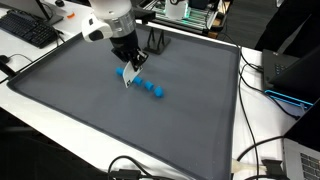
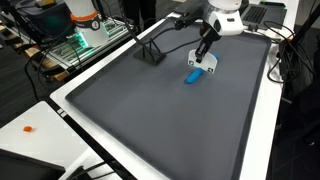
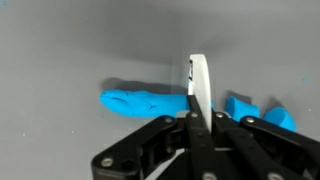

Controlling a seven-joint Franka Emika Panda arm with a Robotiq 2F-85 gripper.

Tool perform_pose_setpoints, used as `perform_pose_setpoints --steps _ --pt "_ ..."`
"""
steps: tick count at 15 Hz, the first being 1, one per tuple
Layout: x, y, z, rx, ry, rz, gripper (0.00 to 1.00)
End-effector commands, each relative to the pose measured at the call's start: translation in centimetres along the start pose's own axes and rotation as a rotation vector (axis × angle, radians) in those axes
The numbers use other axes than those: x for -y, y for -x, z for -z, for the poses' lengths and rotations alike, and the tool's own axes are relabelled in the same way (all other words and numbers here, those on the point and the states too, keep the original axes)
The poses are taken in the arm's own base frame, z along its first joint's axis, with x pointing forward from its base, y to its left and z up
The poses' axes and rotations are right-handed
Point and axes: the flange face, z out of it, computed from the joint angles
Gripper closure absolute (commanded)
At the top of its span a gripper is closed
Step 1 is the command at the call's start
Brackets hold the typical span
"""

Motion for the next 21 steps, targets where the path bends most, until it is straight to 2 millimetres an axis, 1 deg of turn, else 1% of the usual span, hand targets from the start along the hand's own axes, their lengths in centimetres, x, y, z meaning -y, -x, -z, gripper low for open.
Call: perform_pose_setpoints --steps 1,11,17,21 --pt "0.1 0.2 -1.8 0.000 0.004 0.025 0.99" --pt "0.5 0.4 -2.9 0.021 -0.002 0.038 0.99" --pt "1.0 0.8 -3.2 0.035 -0.029 0.031 0.99" --pt "1.0 0.9 -2.8 0.041 -0.039 0.003 0.99"
